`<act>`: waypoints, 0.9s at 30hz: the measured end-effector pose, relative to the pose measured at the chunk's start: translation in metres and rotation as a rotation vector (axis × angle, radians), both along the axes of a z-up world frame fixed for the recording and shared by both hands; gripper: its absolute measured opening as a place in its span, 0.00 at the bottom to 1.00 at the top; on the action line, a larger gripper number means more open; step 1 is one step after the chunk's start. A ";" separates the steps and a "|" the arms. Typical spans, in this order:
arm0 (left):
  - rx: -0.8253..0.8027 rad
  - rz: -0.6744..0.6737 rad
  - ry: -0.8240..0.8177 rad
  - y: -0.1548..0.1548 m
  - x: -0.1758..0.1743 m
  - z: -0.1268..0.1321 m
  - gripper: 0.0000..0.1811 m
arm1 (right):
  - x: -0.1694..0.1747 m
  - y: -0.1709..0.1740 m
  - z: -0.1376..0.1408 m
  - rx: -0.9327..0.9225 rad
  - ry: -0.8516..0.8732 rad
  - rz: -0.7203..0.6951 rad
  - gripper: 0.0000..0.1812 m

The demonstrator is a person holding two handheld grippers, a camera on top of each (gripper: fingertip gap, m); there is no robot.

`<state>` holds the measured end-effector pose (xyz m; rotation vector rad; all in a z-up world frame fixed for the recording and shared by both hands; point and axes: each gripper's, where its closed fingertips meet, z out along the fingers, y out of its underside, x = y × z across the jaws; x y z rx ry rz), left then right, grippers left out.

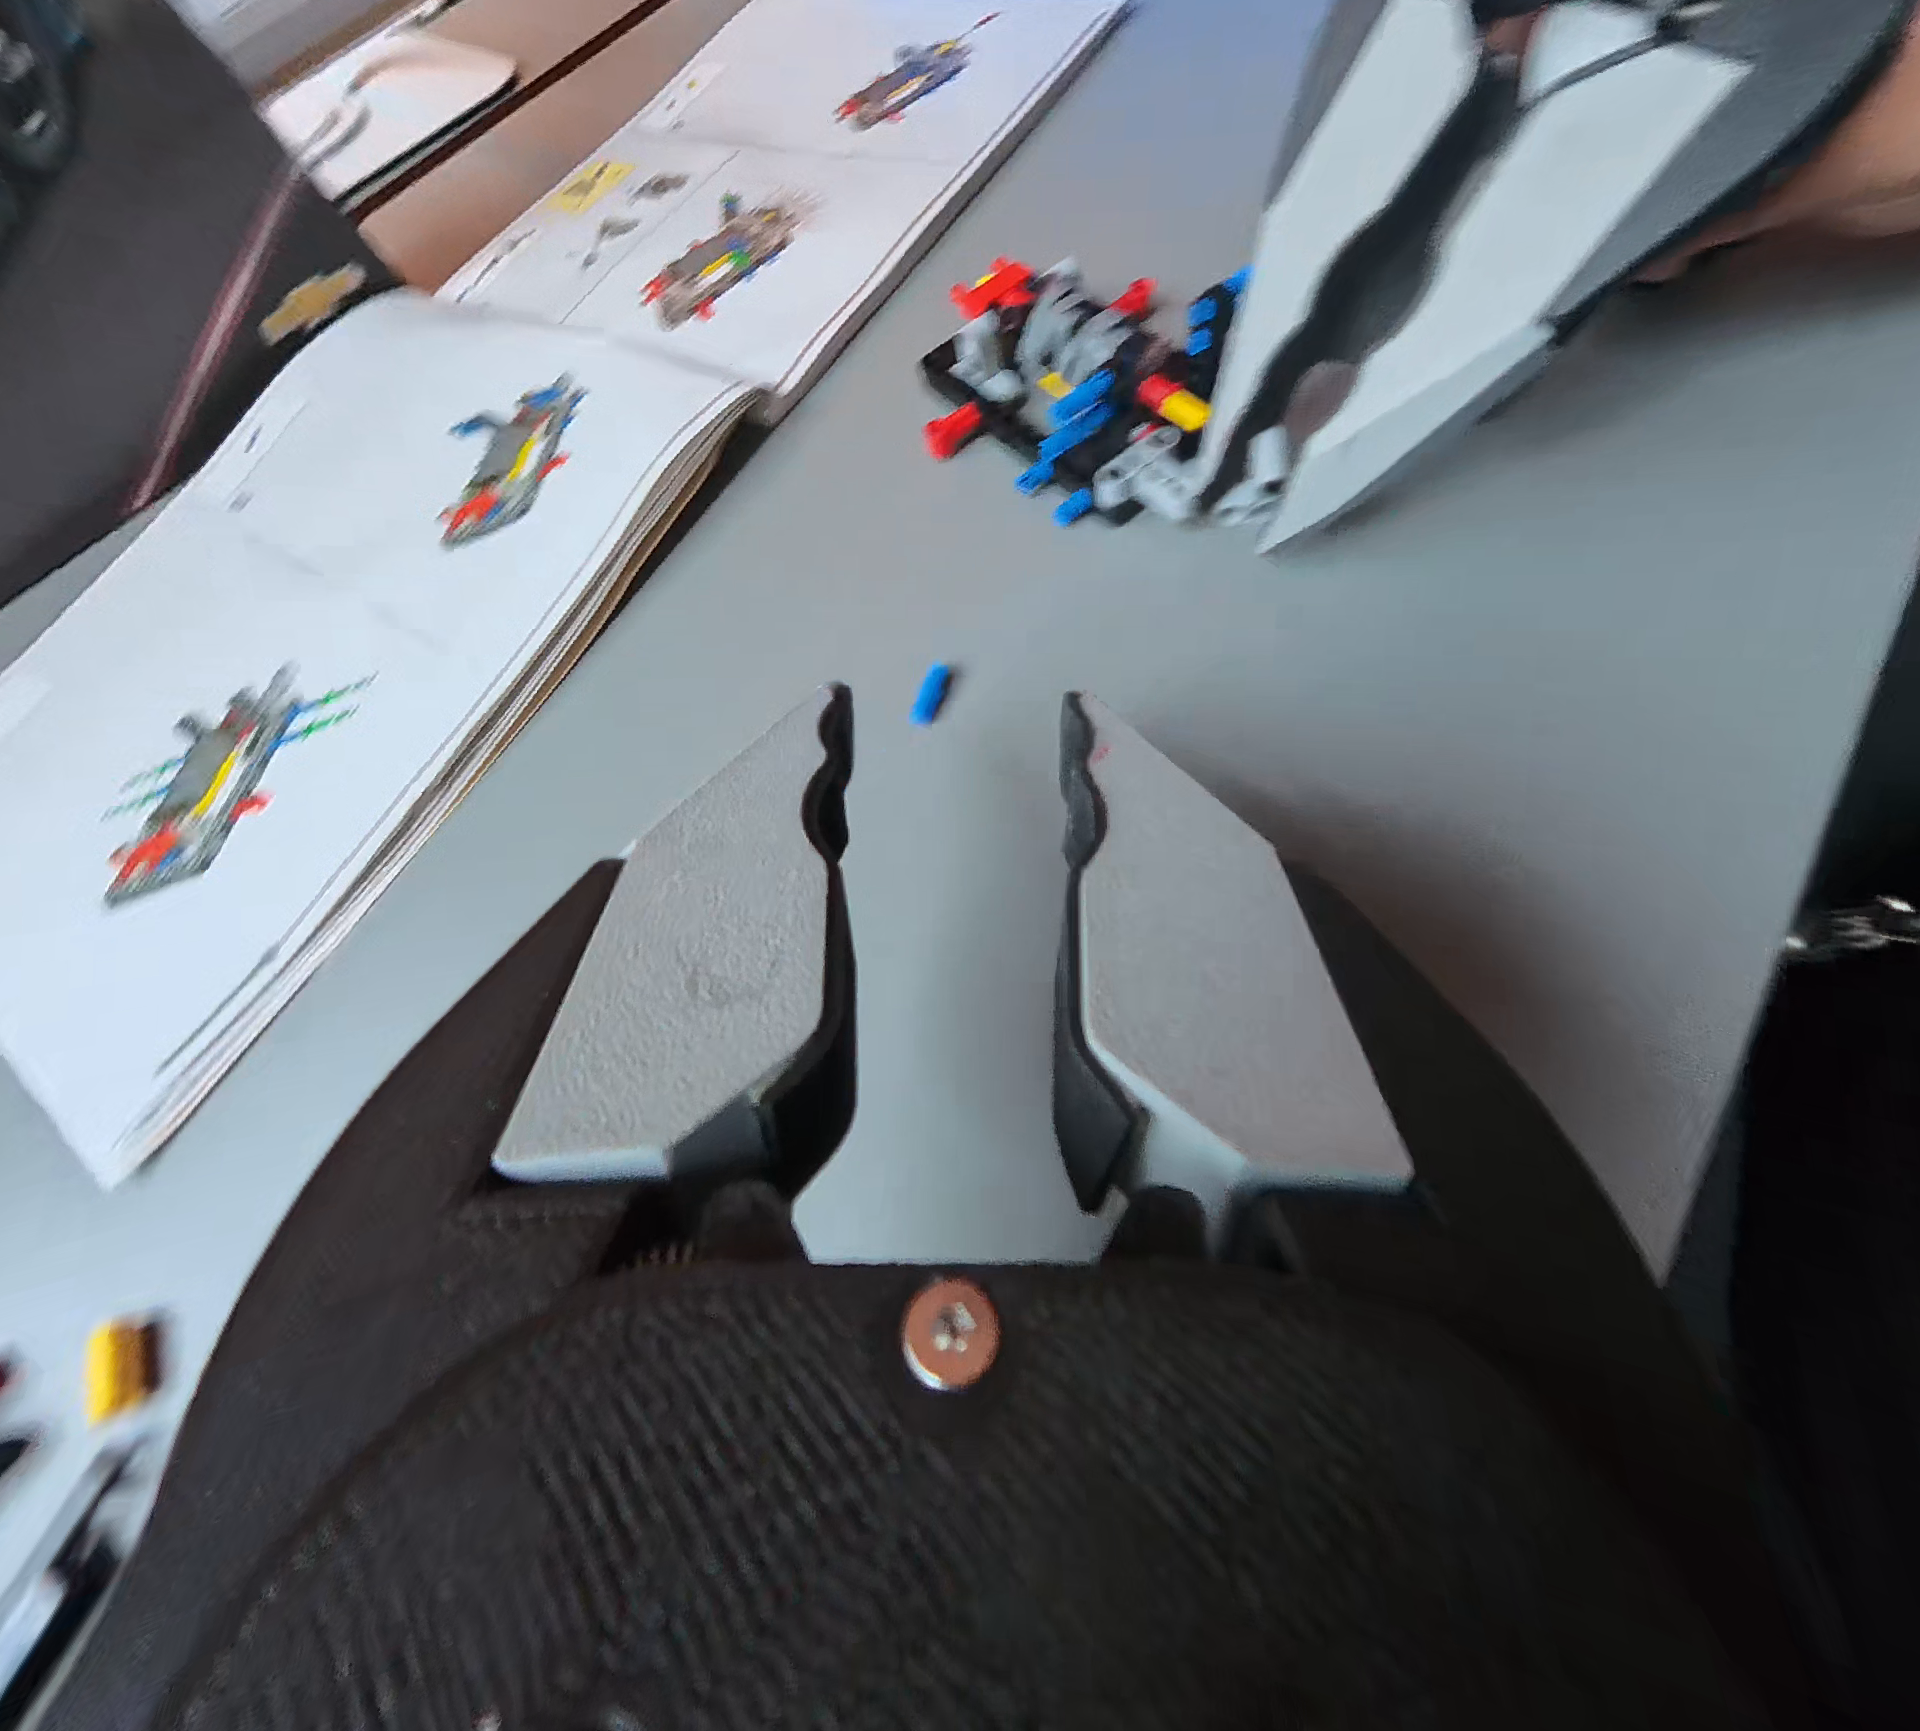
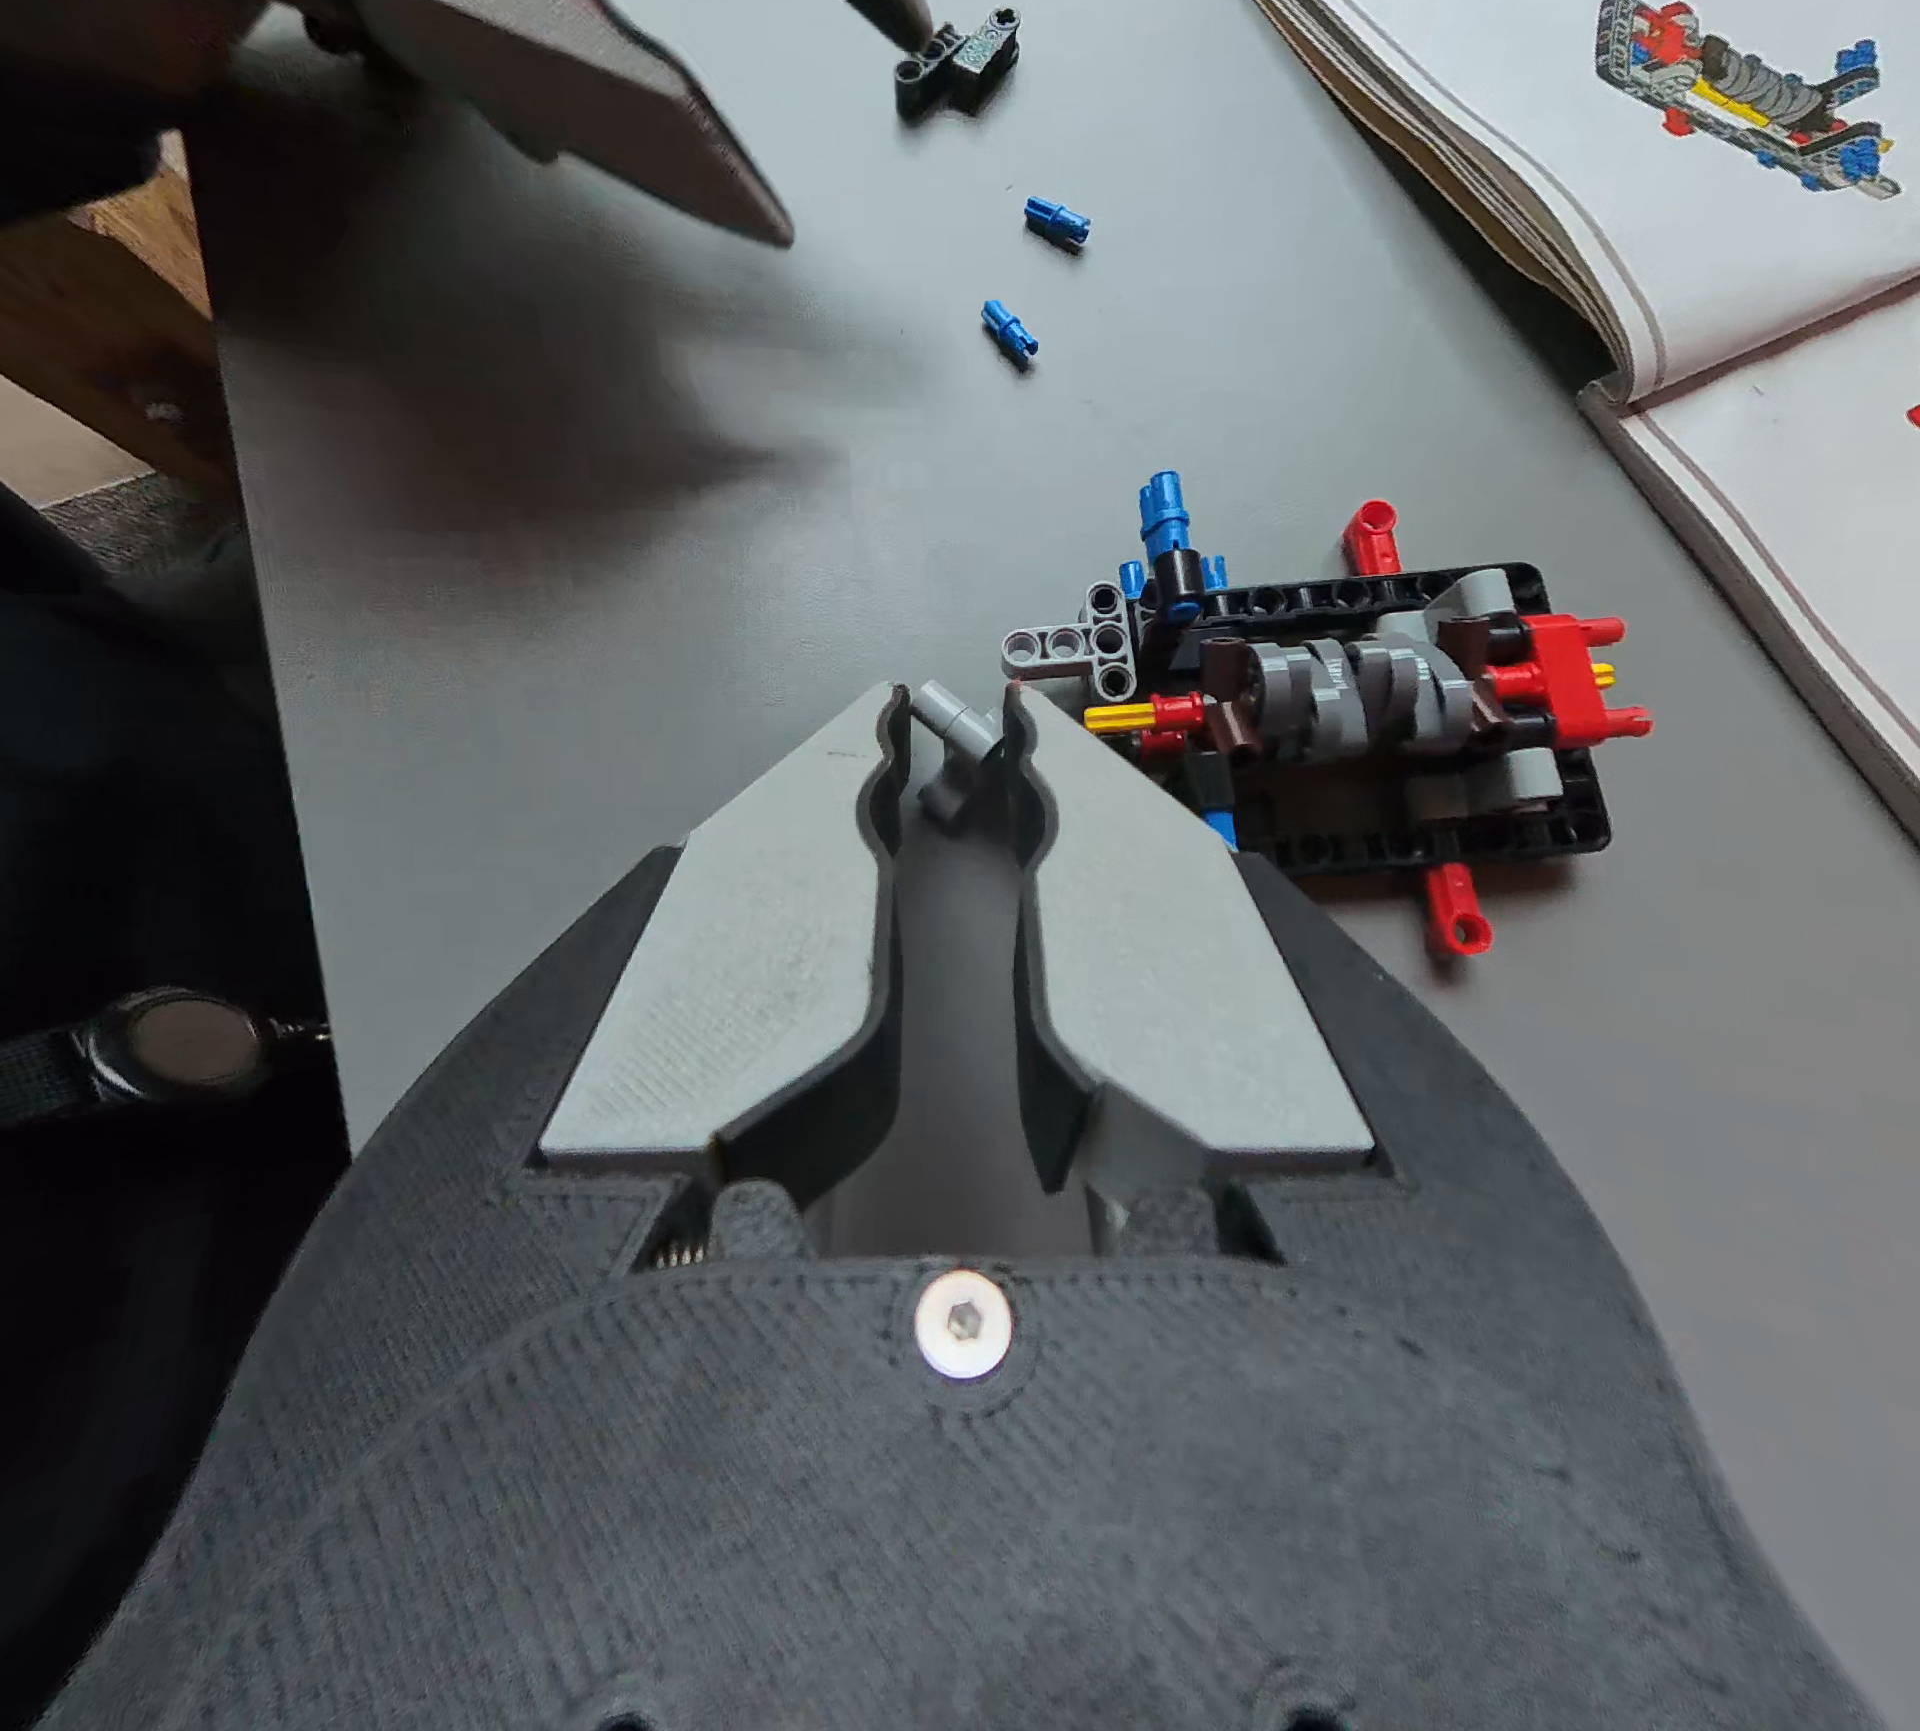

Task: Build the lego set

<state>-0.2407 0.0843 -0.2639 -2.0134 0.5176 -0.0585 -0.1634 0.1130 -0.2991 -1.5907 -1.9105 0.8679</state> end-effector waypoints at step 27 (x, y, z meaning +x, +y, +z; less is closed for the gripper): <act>-0.433 0.072 -0.018 0.009 -0.075 -0.039 0.12 | 0.007 -0.007 0.000 -0.017 0.017 0.033 0.10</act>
